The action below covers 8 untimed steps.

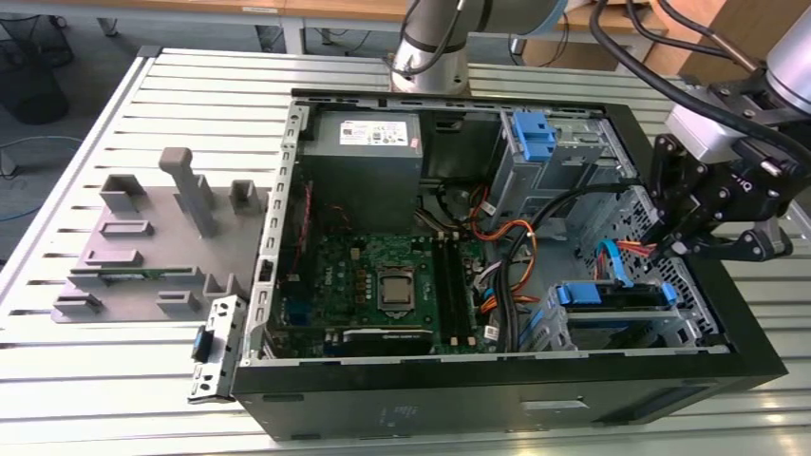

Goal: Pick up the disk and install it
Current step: 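Insert the second disk wire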

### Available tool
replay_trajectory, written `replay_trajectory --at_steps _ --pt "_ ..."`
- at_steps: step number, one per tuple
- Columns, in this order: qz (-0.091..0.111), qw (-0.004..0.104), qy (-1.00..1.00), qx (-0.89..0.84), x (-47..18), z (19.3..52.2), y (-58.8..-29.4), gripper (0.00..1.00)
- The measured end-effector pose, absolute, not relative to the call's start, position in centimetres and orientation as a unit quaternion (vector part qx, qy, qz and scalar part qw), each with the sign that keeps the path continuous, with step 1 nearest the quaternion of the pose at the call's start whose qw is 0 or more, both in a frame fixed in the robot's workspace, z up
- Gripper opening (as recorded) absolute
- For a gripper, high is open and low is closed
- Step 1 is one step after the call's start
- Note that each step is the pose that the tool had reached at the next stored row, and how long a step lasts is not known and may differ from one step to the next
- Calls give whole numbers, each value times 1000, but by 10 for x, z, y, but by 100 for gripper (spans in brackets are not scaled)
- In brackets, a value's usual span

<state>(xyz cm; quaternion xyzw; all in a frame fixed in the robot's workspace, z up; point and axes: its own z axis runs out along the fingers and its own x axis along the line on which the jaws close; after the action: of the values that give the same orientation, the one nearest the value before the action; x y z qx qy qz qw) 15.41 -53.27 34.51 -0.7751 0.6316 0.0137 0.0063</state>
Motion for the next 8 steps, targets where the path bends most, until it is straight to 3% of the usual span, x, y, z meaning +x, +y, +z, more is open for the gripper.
replay_trajectory --at_steps 8 --pt "14 6 600 -800 154 344 -533 24"
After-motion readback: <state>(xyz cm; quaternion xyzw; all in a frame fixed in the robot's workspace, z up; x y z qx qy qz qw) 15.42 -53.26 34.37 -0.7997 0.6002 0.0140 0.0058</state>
